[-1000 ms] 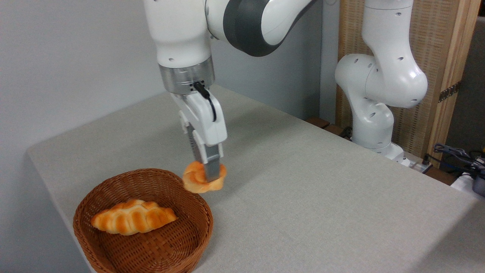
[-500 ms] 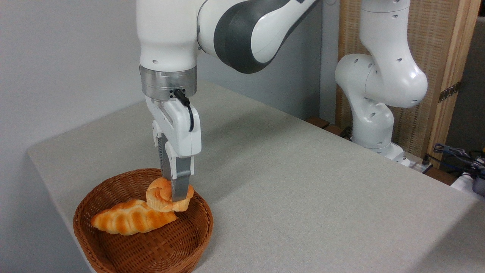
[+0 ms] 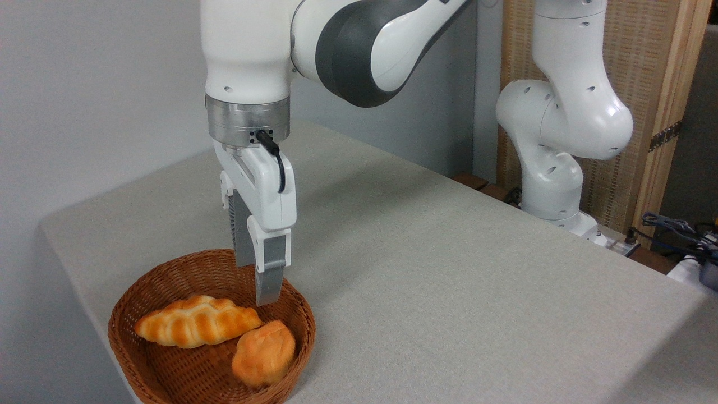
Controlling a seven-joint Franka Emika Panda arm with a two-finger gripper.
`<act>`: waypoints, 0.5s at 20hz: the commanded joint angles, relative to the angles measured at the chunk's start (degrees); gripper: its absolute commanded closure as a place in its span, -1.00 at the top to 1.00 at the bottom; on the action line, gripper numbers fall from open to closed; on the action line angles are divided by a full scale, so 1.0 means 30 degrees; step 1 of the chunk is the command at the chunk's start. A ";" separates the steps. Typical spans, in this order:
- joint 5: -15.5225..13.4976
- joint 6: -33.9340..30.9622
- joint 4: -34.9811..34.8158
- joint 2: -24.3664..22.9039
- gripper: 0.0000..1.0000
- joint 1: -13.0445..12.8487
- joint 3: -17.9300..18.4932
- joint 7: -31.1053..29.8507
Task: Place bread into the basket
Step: 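Lower the bun into the basket beside the croissant and open the gripper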
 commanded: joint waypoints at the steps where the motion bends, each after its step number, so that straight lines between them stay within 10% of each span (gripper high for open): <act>1: -0.0314 -0.0414 0.0163 -0.0241 1.00 0.0011 0.0127 -0.0576; 10: -0.0197 -0.3840 0.0133 -0.0739 1.00 0.0011 0.0069 -0.3594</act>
